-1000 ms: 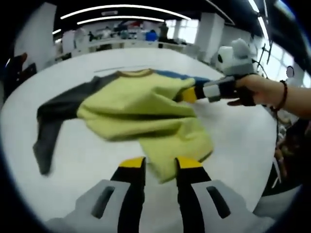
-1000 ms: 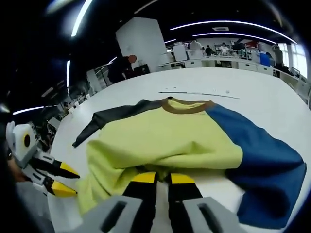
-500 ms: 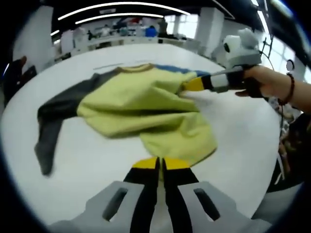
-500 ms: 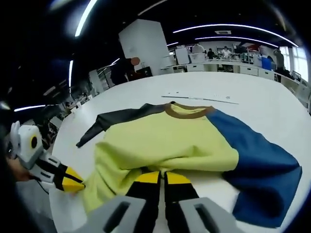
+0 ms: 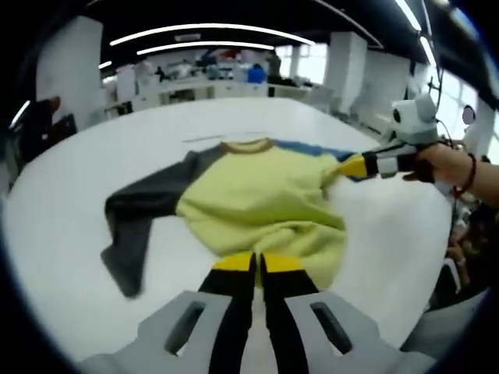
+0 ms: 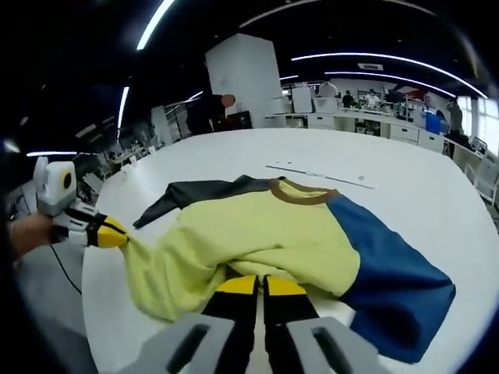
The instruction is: Fold the garment on the visible template until the final outline fits inside the template.
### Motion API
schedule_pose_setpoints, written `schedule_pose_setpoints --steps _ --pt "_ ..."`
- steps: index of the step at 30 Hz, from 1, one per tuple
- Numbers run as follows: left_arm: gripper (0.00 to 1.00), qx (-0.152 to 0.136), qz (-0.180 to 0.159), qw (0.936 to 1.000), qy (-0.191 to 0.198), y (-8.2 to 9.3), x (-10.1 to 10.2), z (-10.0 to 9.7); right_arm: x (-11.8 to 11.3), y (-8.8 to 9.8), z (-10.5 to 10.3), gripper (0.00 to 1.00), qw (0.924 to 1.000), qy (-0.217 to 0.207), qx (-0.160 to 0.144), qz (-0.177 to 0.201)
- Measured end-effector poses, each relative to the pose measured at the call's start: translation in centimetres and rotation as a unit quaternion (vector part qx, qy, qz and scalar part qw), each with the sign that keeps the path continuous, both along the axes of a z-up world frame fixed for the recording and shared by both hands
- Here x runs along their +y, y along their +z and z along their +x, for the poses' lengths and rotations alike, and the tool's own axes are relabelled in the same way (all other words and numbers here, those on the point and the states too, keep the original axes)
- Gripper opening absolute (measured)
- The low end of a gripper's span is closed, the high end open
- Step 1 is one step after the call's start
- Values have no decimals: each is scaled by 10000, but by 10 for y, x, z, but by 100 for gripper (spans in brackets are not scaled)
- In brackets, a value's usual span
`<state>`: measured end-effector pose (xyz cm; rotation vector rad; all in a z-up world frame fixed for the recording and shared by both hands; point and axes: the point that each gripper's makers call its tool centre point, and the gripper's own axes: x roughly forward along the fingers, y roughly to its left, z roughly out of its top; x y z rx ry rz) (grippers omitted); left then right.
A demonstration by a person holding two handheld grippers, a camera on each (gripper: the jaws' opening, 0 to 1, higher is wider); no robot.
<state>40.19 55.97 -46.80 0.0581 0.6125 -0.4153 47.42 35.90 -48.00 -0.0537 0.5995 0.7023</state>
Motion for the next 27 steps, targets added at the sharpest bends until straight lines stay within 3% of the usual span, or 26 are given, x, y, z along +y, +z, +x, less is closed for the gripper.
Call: schedule_pose_setpoints --steps 11,16,27 --pt "0 -118 4 9996 272 13 27 -5 -19 13 -27 0 9999 -113 -21 103" --pt "0 -175 -22 9991 397 18 33 -5 -33 13 -36 0 9991 -348 146 212" --pt "0 -237 -23 9974 682 20 53 -4 -64 4 -33 0 9952 -903 366 94"
